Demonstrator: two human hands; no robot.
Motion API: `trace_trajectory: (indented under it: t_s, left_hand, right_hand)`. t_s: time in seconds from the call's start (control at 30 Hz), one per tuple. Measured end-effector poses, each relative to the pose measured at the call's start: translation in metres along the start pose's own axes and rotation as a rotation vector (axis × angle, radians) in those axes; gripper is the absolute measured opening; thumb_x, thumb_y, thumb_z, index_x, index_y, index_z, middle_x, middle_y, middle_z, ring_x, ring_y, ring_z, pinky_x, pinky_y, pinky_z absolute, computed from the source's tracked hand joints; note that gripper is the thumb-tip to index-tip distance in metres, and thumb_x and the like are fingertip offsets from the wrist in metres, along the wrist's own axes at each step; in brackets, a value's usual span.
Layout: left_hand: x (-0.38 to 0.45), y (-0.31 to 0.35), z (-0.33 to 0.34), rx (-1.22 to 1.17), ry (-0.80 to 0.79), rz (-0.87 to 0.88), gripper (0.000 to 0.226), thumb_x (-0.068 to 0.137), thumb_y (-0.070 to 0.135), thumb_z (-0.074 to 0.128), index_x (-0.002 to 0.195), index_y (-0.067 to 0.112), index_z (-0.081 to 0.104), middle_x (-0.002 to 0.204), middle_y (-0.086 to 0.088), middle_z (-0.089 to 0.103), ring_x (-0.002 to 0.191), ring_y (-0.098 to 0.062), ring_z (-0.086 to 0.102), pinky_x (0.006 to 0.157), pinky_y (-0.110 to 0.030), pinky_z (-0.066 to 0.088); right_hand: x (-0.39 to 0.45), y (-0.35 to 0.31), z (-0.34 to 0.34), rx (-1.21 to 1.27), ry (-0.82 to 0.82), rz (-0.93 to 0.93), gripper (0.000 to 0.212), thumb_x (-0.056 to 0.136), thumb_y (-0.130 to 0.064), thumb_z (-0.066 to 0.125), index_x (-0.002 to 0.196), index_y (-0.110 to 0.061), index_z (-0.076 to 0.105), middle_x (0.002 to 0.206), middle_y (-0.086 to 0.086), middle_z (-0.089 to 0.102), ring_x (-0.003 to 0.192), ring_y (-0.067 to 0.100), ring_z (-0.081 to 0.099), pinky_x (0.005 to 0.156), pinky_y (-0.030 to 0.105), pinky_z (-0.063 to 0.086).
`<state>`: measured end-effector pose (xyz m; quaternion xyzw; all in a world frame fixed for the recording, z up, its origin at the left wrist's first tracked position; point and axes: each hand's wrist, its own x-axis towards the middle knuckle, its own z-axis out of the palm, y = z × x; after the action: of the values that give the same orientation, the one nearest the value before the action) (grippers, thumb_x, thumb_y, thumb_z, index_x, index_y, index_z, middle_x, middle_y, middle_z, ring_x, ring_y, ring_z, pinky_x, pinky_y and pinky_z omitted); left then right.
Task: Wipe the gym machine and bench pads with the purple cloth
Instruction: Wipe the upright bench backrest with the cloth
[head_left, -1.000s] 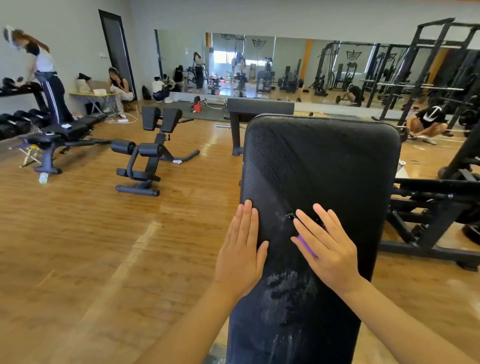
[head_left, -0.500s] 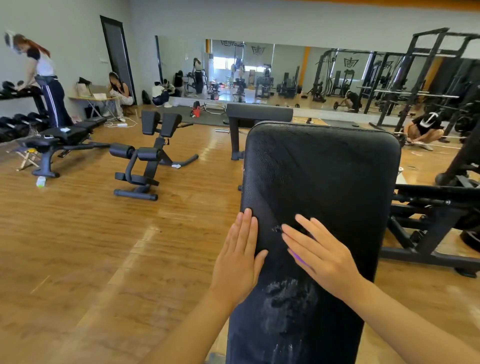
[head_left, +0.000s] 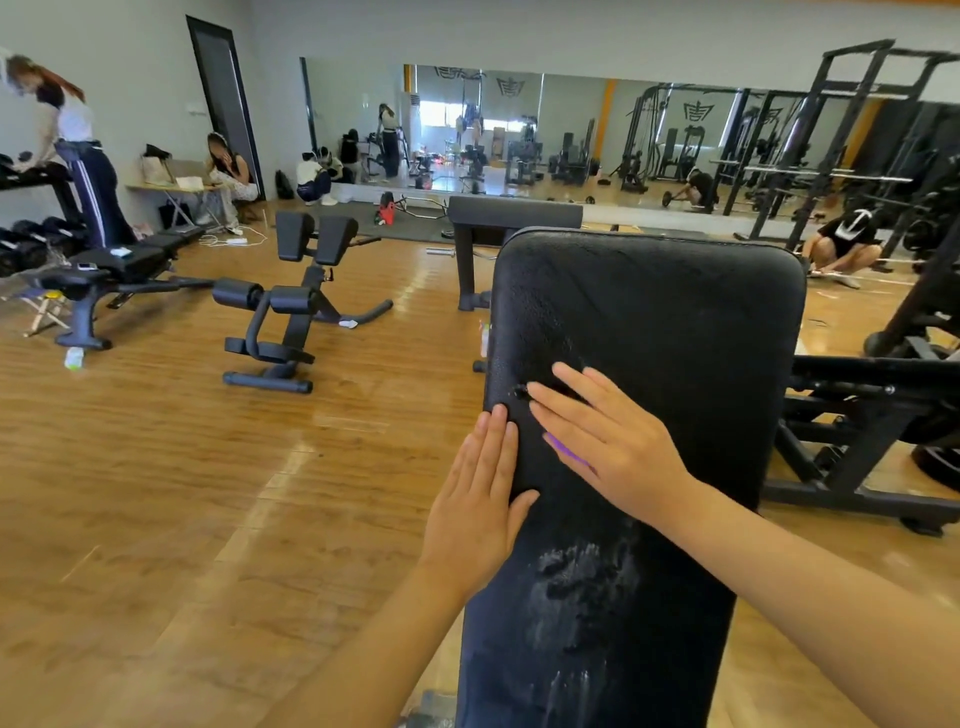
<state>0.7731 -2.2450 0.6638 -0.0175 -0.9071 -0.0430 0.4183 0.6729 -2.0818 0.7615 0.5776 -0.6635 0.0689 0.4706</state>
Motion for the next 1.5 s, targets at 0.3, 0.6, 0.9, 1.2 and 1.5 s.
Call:
trace_trajectory:
  t_s: [0.3, 0.6, 0.9, 1.2, 1.5]
  left_hand:
    - [0.001, 0.005, -0.008, 0.036, -0.019, 0.001, 0.066, 0.105, 0.038, 0.033, 0.156, 0.0, 0.015, 0.165, -0.017, 0.01, 0.154, -0.028, 0.008, 0.124, -0.039, 0.012]
    - [0.008, 0.009, -0.002, 0.092, -0.026, 0.121, 0.062, 0.106, 0.035, 0.027, 0.157, 0.004, 0.01, 0.166, -0.015, 0.006, 0.154, -0.029, 0.002, 0.125, -0.042, 0.008]
    - [0.005, 0.012, 0.011, 0.104, 0.005, 0.089, 0.073, 0.104, 0.047, 0.029, 0.157, 0.002, 0.007, 0.165, -0.017, 0.002, 0.154, -0.032, -0.002, 0.125, -0.043, 0.004]
    - [0.007, 0.013, 0.016, 0.09, 0.073, 0.096, 0.07, 0.104, 0.044, 0.03, 0.156, 0.001, 0.012, 0.164, -0.019, 0.007, 0.154, -0.033, 0.0, 0.126, -0.043, 0.003]
    - [0.005, 0.016, 0.024, 0.167, 0.134, 0.099, 0.067, 0.108, 0.044, 0.021, 0.156, -0.002, 0.011, 0.163, -0.023, 0.008, 0.153, -0.036, 0.002, 0.125, -0.048, 0.005]
  right_hand:
    - [-0.049, -0.012, -0.005, -0.101, 0.007, 0.083, 0.028, 0.098, -0.014, 0.062, 0.124, -0.006, 0.066, 0.136, 0.011, 0.058, 0.13, 0.029, 0.052, 0.107, 0.046, 0.045]
    - [-0.086, -0.083, 0.036, -0.074, 0.176, 0.515, 0.039, 0.097, -0.017, 0.061, 0.135, -0.01, 0.054, 0.136, 0.011, 0.058, 0.137, 0.029, 0.045, 0.117, 0.042, 0.032]
    - [-0.064, -0.054, 0.016, -0.216, 0.145, 0.499, 0.037, 0.1, -0.016, 0.058, 0.135, -0.005, 0.053, 0.141, 0.013, 0.052, 0.135, 0.029, 0.046, 0.116, 0.043, 0.035]
    - [-0.127, -0.117, 0.043, -0.132, 0.128, 0.632, 0.038, 0.104, -0.022, 0.049, 0.139, -0.009, 0.048, 0.138, 0.012, 0.056, 0.144, 0.025, 0.035, 0.12, 0.04, 0.027]
    - [-0.099, -0.082, 0.02, -0.185, 0.073, 0.623, 0.041, 0.101, -0.019, 0.05, 0.14, -0.007, 0.047, 0.146, 0.012, 0.048, 0.141, 0.026, 0.039, 0.119, 0.039, 0.029]
